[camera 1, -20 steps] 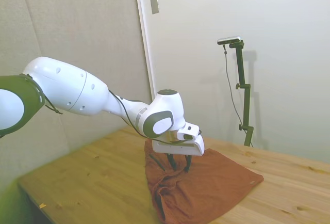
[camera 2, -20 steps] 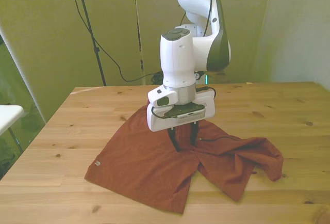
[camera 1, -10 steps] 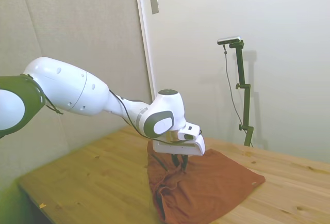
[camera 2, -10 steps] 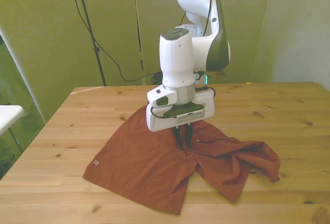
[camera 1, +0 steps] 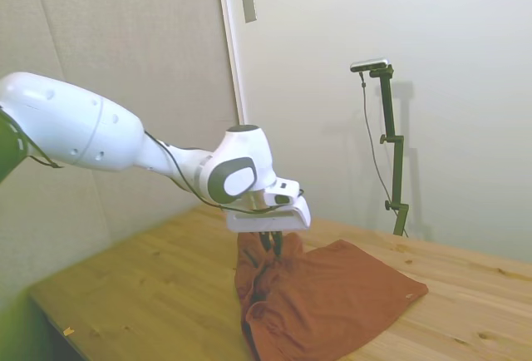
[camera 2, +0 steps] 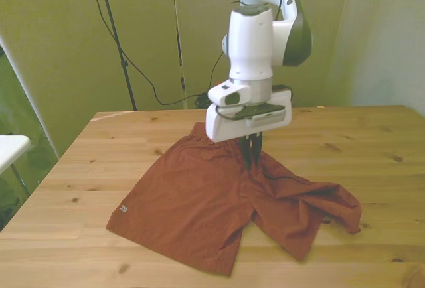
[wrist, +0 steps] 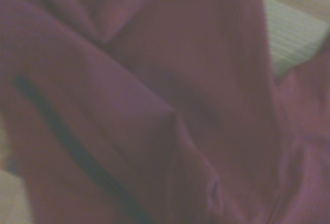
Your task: Unfold the shorts
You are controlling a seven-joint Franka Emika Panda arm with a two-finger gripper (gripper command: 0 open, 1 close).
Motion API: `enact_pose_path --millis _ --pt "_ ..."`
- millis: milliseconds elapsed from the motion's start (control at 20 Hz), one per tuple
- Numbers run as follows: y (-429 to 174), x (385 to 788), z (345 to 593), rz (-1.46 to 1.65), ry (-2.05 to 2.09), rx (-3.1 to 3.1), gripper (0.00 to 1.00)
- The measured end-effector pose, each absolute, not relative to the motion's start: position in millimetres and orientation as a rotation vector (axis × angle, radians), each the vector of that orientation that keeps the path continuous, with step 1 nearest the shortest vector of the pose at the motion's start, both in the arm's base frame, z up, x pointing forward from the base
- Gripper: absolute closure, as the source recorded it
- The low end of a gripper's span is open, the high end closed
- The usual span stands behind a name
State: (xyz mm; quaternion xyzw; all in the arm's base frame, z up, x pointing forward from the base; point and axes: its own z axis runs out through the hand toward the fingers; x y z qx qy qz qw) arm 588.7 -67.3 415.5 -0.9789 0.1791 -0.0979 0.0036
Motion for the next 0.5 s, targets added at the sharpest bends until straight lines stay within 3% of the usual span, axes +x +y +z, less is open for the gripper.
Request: enact_pose_path --millis 150,400,450,500 --pt "3 542 423 -0.299 0.394 -3.138 1.00" --pt "79 462 401 -0.224 0.180 -3.229 1.00" --pt "83 453 398 -0.210 0.169 -3.239 0.00" --pt "83 446 395 -0.200 0.170 -3.244 0.00"
